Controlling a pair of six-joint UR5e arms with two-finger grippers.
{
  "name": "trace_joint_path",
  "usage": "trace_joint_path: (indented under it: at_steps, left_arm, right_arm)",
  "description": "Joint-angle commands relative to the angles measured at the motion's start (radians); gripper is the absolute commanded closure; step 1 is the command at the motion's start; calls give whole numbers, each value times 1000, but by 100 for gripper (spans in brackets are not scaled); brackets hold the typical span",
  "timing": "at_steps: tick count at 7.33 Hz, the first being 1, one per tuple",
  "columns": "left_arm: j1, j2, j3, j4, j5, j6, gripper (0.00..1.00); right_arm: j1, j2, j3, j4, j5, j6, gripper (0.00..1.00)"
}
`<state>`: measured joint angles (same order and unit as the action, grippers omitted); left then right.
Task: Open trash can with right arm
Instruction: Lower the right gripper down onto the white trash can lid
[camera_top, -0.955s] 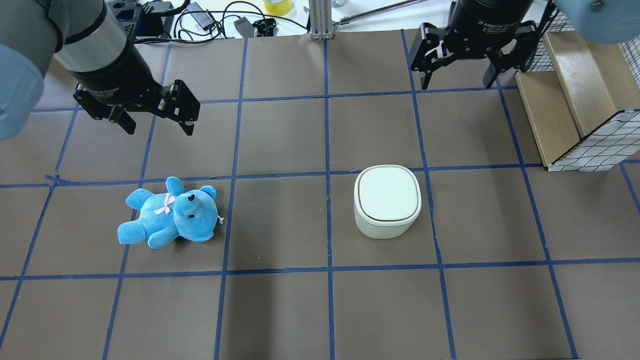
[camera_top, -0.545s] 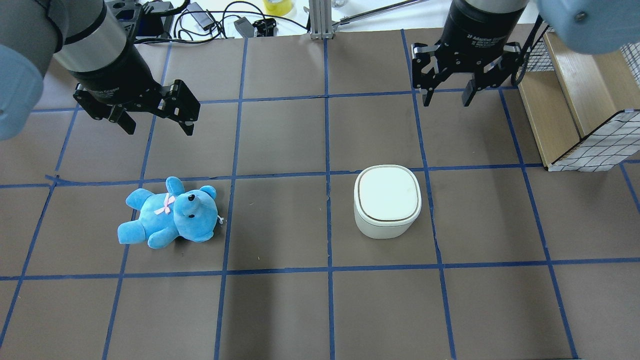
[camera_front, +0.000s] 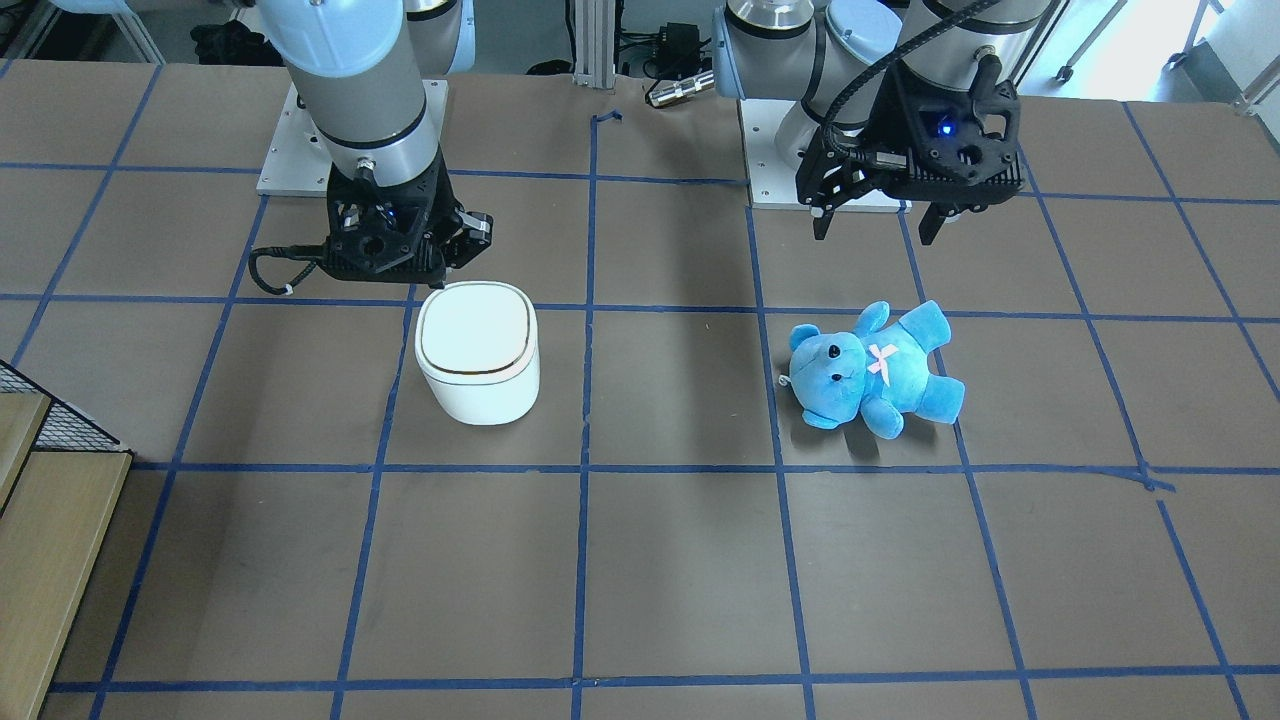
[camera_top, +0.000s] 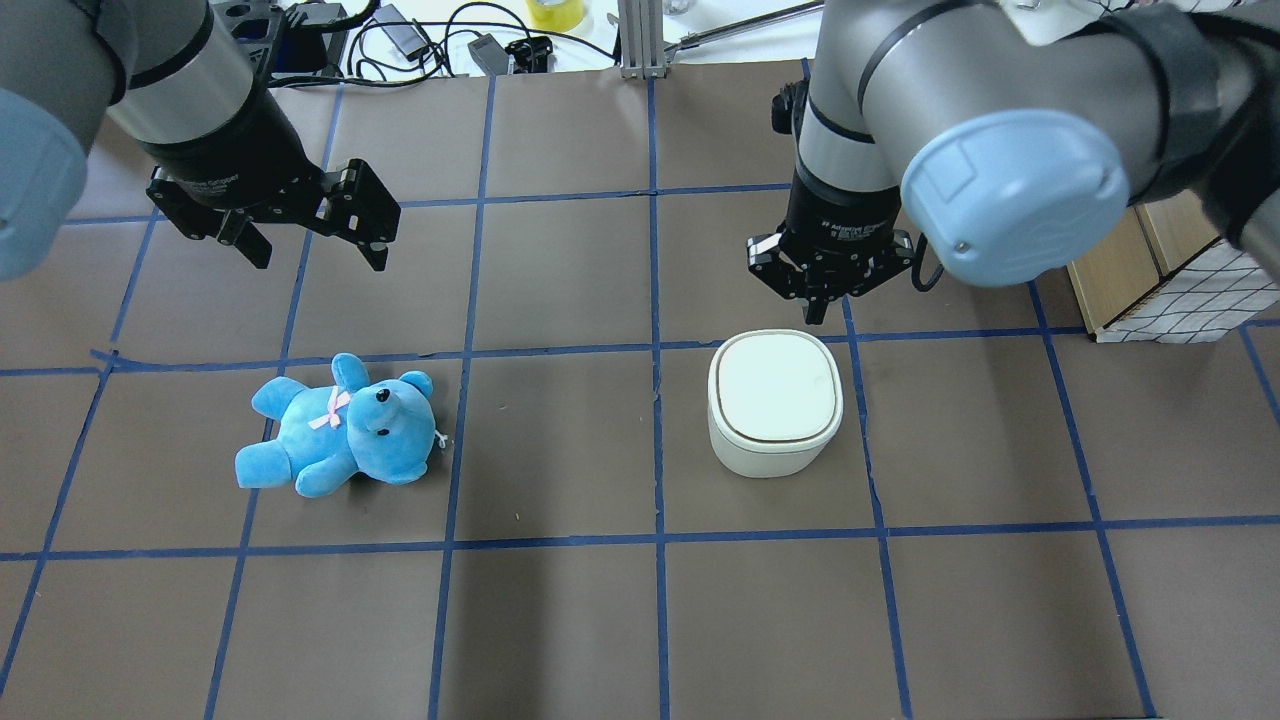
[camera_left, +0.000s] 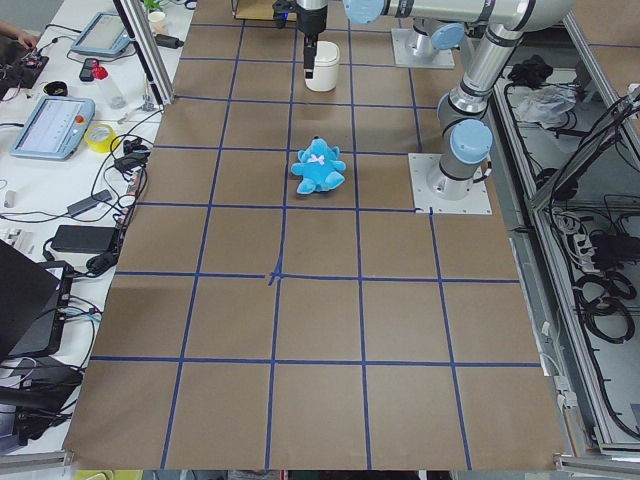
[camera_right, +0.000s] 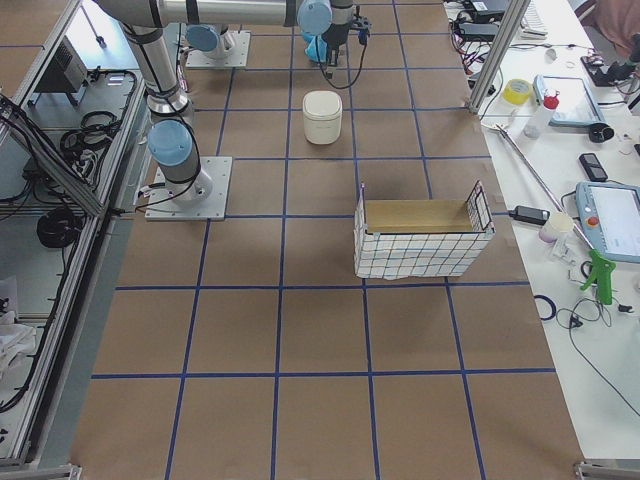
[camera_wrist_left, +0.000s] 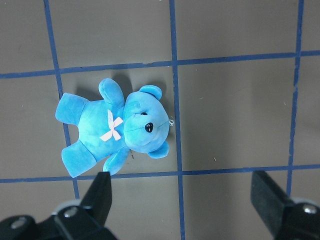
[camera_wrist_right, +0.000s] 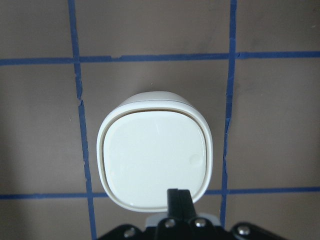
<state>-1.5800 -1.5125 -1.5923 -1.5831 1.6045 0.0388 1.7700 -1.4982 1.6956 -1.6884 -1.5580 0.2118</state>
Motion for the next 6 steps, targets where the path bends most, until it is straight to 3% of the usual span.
trace_joint_path:
  at_steps: [1,6]
  left_arm:
    - [0,0,0,0,0,1,0]
    - [0,0,0,0,0,1,0]
  right_arm:
    - [5,29,131,-198,-2,20,100]
    - [6,52,187,-200,-4,18,100]
